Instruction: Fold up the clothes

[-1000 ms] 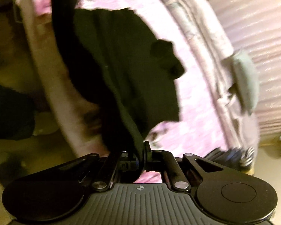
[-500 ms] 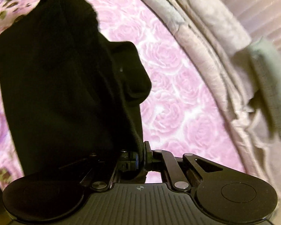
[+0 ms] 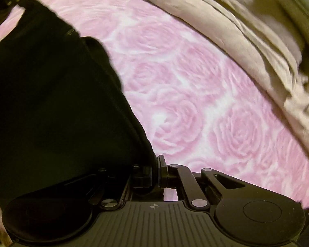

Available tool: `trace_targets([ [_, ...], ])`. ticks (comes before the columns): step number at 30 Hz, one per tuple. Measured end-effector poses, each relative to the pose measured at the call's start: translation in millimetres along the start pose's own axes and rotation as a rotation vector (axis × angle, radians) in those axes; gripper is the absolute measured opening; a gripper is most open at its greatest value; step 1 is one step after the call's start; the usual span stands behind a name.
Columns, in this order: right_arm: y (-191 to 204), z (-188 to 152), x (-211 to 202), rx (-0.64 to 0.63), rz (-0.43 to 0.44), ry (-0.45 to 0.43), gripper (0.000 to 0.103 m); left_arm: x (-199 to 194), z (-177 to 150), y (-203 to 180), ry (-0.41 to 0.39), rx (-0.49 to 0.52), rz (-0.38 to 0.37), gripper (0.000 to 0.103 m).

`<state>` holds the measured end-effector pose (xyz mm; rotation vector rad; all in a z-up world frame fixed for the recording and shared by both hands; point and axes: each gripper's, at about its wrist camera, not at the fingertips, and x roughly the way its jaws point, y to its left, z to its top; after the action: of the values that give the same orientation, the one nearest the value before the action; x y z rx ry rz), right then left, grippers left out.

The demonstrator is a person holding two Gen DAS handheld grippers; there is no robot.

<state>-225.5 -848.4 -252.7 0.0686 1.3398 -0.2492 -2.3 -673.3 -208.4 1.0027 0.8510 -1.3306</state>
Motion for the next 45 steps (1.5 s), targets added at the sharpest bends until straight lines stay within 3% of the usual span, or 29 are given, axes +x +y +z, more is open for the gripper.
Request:
trace_targets([
  [6, -12.9, -4.3, 34.8, 0.177, 0.003, -0.016, 0.004, 60.6, -4.0, 6.4, 0.044, -0.002, -0.020, 0.008],
  [8, -16.4, -6.8, 42.3, 0.250, 0.000, -0.037, 0.012, 71.8, -9.6, 11.2, 0.059, -0.032, 0.001, 0.013],
  [10, -19.2, -10.5, 42.3, 0.347, -0.066, -0.058, 0.065, 78.5, -16.1, 18.5, 0.068, -0.082, 0.038, 0.017],
  [11, -21.9, -13.7, 37.8, 0.406, -0.102, -0.085, 0.068, 74.5, -19.9, 26.5, 0.060, -0.127, 0.049, 0.017],
  [13, -27.1, -22.4, 22.2, 0.525, -0.126, -0.147, 0.069, 62.3, -27.7, 41.9, 0.040, -0.208, 0.064, 0.017],
  [18, -9.6, -53.3, -31.5, 0.742, -0.240, -0.266, 0.069, 8.5, -45.6, 49.3, -0.028, -0.279, 0.049, 0.017],
  [22, 34.1, -80.7, -47.9, 0.810, -0.127, -0.279, 0.069, -14.0, -63.3, 11.2, -0.026, -0.251, -0.046, 0.017],
  [26, 64.3, -94.7, -21.4, 0.777, 0.064, -0.221, 0.068, 0.2, -79.4, -37.2, 0.041, -0.168, -0.139, 0.017],
  [29, 52.8, -104.8, 4.8, 0.789, 0.080, -0.177, 0.068, 22.3, -90.5, -65.6, 0.083, -0.087, -0.132, 0.018],
  [33, 22.2, -121.4, 1.8, 0.831, 0.017, -0.207, 0.069, 26.7, -93.6, -64.4, 0.082, -0.052, -0.100, 0.031],
  [37, 27.8, -125.2, -24.7, 0.789, -0.110, -0.198, 0.069, 13.9, -95.1, -49.1, 0.087, -0.055, -0.056, 0.029],
  [40, 59.4, -120.8, -51.1, 0.753, -0.092, -0.255, 0.069, -7.0, -106.7, -37.8, 0.065, -0.061, -0.049, 0.028],
  [45, 155.9, -91.9, -69.6, 0.636, 0.005, -0.302, 0.069, -30.4, -142.6, -27.1, 0.023, -0.022, -0.083, 0.028],
])
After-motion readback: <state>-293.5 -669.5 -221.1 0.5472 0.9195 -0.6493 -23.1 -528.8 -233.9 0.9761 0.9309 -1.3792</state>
